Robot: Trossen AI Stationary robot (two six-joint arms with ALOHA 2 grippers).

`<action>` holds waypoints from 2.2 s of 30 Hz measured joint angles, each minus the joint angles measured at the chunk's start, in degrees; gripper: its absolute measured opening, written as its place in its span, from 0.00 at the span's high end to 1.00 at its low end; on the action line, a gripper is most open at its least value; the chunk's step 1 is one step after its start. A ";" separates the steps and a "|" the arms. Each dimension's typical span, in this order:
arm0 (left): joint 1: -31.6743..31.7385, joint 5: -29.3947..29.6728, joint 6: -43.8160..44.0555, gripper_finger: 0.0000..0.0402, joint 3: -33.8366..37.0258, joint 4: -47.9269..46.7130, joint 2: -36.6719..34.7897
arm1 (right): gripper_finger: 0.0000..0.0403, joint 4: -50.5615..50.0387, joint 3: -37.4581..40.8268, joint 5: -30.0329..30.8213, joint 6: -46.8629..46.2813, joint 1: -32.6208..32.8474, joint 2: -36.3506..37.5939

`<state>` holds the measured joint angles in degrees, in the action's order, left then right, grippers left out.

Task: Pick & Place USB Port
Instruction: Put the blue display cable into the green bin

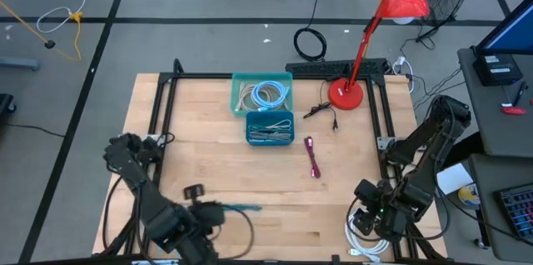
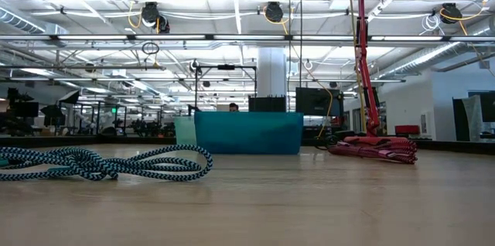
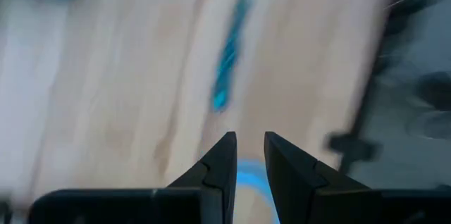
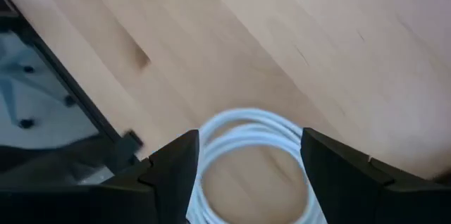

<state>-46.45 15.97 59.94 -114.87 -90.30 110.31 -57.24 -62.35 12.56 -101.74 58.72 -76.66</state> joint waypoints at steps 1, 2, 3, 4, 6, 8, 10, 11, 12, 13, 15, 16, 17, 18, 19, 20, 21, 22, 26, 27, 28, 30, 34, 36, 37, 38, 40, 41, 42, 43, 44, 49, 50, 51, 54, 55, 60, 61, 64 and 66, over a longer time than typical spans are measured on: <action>-0.90 -0.01 3.09 0.81 3.33 -0.03 -1.08 | 0.41 0.42 0.00 1.18 -0.05 -0.13 0.00; -1.66 -0.09 6.81 0.81 6.76 0.33 -2.25 | 0.41 0.77 0.00 2.43 -0.06 -0.15 0.00; -2.35 -0.23 10.43 0.81 10.06 0.89 -3.67 | 0.41 1.01 0.00 3.73 0.00 -0.22 0.00; -3.03 -0.53 13.85 0.81 13.40 1.90 -5.53 | 0.41 1.22 0.00 4.83 0.22 -0.39 0.00; -4.55 -0.88 19.94 0.81 20.36 5.37 -9.63 | 0.41 1.28 0.00 6.36 0.47 -0.97 0.00; -6.16 -0.99 25.23 0.81 27.59 10.94 -13.47 | 0.41 1.28 0.00 7.43 0.94 -1.64 0.00; -7.99 -1.38 30.30 0.81 34.46 16.42 -16.62 | 0.41 1.70 0.00 8.67 2.15 -2.57 0.00; -8.96 -1.53 32.43 0.81 37.59 18.79 -18.05 | 0.41 1.95 0.00 9.28 2.63 -3.14 0.00; -9.88 -2.34 33.97 0.81 40.59 20.73 -19.32 | 0.41 2.41 0.00 9.94 3.18 -3.61 0.00; -10.92 -2.91 34.94 0.81 43.25 22.29 -20.32 | 0.41 2.85 0.00 10.35 3.88 -4.17 0.00; -13.36 -4.70 35.38 0.81 47.68 24.69 -20.93 | 0.41 4.00 0.00 11.50 5.56 -5.32 0.00; -14.50 -5.45 35.40 0.81 49.30 25.26 -20.87 | 0.41 4.47 0.00 11.75 6.40 -5.97 0.00; -15.57 -5.90 35.41 0.81 50.65 25.69 -20.84 | 0.41 5.18 0.00 11.94 7.41 -6.69 0.00; -16.51 -6.02 35.38 0.80 51.98 25.86 -20.85 | 0.41 5.74 0.00 12.35 8.33 -7.35 0.00; -17.28 -6.06 35.28 0.79 53.27 25.94 -20.86 | 0.41 6.76 0.00 12.97 9.32 -7.86 0.00; -17.79 -6.19 35.15 0.78 54.62 25.96 -20.83 | 0.41 7.53 0.00 13.33 10.19 -8.50 0.00; -18.12 -6.50 35.20 0.76 55.94 25.94 -20.80 | 0.41 8.38 0.00 13.99 11.12 -9.14 0.00; -18.34 -6.74 35.42 0.74 57.06 25.88 -20.80 | 0.41 9.24 0.00 14.55 12.09 -9.67 0.00; -18.05 -8.68 35.98 0.63 62.11 29.21 -20.80 | 0.41 13.15 0.00 17.11 15.45 -11.80 0.00; -17.78 -9.38 36.25 0.61 63.49 31.48 -20.80 | 0.41 14.21 0.00 17.72 16.37 -12.22 0.00; -17.41 -10.41 36.28 0.58 64.87 34.30 -20.80 | 0.41 15.19 0.00 18.04 17.21 -12.72 0.00; -16.90 -12.15 35.85 0.53 67.17 40.34 -20.80 | 0.41 16.97 0.00 18.96 19.16 -13.49 0.00; -16.83 -12.46 36.26 0.46 69.37 45.01 -20.97 | 0.41 19.21 0.00 18.95 21.94 -14.90 0.00; -16.83 -12.49 36.46 0.44 69.65 43.15 -20.94 | 0.41 20.02 0.00 18.94 22.92 -15.35 0.00; -16.83 -12.59 36.37 0.43 69.77 42.21 -20.81 | 0.41 20.20 0.00 18.93 23.17 -15.60 0.00; -16.83 -12.57 36.37 0.43 69.75 41.70 -20.80 | 0.41 20.44 0.00 18.94 23.40 -15.74 0.00; -16.83 -12.34 36.12 0.43 69.75 40.80 -20.80 | 0.41 20.60 0.00 18.94 23.86 -16.15 0.00; -16.83 -11.89 35.96 0.43 69.76 40.64 -20.74 | 0.41 20.77 0.00 18.92 24.20 -16.34 0.00; -16.83 -11.64 35.98 0.43 69.73 40.63 -20.59 | 0.41 20.95 0.00 18.94 24.50 -16.47 0.00; -16.80 -11.56 35.99 0.43 69.68 40.77 -20.34 | 0.41 21.07 0.00 18.92 24.74 -16.73 0.00; -16.67 -11.48 35.84 0.43 69.61 40.96 -19.99 | 0.41 21.20 0.00 18.94 24.95 -16.96 0.00; -15.51 -14.68 33.73 0.59 69.21 41.54 -16.85 | 0.41 23.08 0.00 18.94 26.75 -17.98 0.00; -15.33 -15.16 33.25 0.66 69.17 41.88 -16.52 | 0.41 23.31 0.00 18.94 27.14 -18.20 0.00; -15.24 -15.35 32.86 0.74 69.11 42.25 -16.35 | 0.41 23.63 0.00 18.94 27.53 -18.33 0.00; -14.68 -15.06 32.54 0.94 69.09 42.62 -16.48 | 0.41 24.20 0.00 18.94 28.11 -18.72 0.00; -14.41 -14.93 33.37 0.94 69.13 42.60 -16.73 | 0.41 24.45 0.00 18.92 28.35 -18.85 0.00; -11.68 -13.23 35.04 0.95 69.88 40.13 -20.39 | 0.41 24.82 0.00 18.93 28.98 -19.43 0.00; -10.97 -11.37 34.67 0.95 70.16 38.68 -21.70 | 0.41 24.93 0.00 18.93 29.16 -19.63 0.00; -8.43 -8.12 34.91 0.96 70.15 32.60 -27.33 | 0.41 25.31 0.00 18.92 30.25 -20.14 0.00; -6.95 -7.33 34.89 0.96 70.00 29.70 -31.72 | 0.41 25.90 0.00 18.93 30.88 -20.62 0.00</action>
<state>-53.41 8.63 94.84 -44.88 -60.60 78.59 -31.35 -62.35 31.50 -70.87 38.10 -76.66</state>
